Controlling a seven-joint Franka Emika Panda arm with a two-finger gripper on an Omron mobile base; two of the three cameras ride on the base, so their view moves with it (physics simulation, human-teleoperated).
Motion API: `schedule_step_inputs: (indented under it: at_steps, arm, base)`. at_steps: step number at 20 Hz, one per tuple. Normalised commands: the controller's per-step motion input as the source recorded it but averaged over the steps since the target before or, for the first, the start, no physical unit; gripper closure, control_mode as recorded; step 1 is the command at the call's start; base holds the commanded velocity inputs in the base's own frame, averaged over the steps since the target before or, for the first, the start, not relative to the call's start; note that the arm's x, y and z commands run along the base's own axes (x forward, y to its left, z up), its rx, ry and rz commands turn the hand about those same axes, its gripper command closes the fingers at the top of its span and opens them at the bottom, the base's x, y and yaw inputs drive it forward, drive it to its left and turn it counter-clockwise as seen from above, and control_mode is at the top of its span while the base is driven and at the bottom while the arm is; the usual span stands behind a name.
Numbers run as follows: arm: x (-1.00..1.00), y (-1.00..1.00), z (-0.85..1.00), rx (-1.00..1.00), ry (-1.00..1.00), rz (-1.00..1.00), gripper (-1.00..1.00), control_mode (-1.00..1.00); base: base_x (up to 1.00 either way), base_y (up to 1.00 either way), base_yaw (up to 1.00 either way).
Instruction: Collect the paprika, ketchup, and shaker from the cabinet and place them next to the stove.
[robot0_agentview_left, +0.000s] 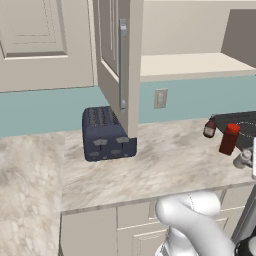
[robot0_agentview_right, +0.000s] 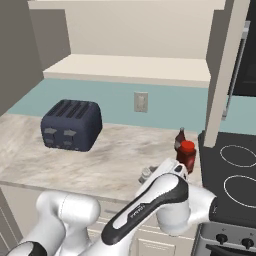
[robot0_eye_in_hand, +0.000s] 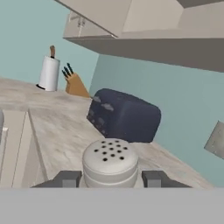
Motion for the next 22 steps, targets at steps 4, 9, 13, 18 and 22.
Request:
schedule_step_inputs:
  at_steps: [4,9,13,18,22]
  arm:
    - [0.15,-0.80,-0.36,-0.01,0.03,-0.09,1.00,-1.00]
    - [0.21,-0.67,-0.22,0.00,0.05,-0.05,1.00,-1.00]
    - [0.24,-0.53,-0.26,0.00,0.06,-0.02,1.00,-1.00]
    - [0.31,-0.32,-0.38,0.00,0.02,0.00,1.00,-1.00]
    - [0.36,-0.11,-0.39,0.00,0.02,0.00,1.00,-1.00]
  base:
    - [0.00,0.00,0.00]
    - [0.00,0.00,0.00]
    - [0.00,0.00,0.00]
    - [0.00,0.00,0.00]
    - [0.00,0.00,0.00]
